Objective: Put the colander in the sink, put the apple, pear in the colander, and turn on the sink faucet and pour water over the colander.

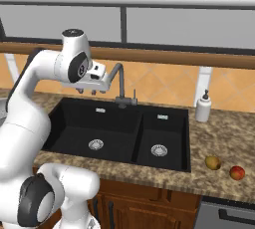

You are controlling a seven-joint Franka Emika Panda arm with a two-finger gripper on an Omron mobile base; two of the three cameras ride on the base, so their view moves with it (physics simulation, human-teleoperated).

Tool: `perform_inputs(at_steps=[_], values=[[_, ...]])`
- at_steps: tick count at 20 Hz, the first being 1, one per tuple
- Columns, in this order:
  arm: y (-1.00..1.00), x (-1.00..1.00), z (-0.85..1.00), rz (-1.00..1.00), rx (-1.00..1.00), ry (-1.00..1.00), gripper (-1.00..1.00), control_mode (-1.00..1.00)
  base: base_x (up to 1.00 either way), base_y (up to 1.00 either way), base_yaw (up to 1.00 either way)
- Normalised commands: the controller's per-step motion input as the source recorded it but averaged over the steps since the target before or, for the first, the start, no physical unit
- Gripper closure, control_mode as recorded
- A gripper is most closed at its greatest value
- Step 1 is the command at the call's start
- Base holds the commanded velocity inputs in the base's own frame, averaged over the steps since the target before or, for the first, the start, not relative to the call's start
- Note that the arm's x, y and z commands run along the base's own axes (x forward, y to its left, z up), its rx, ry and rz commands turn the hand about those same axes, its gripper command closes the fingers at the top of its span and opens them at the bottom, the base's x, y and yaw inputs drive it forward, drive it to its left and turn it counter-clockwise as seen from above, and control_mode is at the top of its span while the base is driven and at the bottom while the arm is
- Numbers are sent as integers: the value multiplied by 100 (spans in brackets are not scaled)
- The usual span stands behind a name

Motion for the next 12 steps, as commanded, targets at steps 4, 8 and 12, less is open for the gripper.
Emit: perform_inputs(at_steps=[4, 8, 12], values=[[18, -35, -11, 2, -2, -2, -100, -100, 0, 0, 0], [71, -32, -24, 5, -4, 1, -100, -100, 0, 0, 0], [98, -4, -24, 0, -5, 10, -100, -100, 0, 0, 0]])
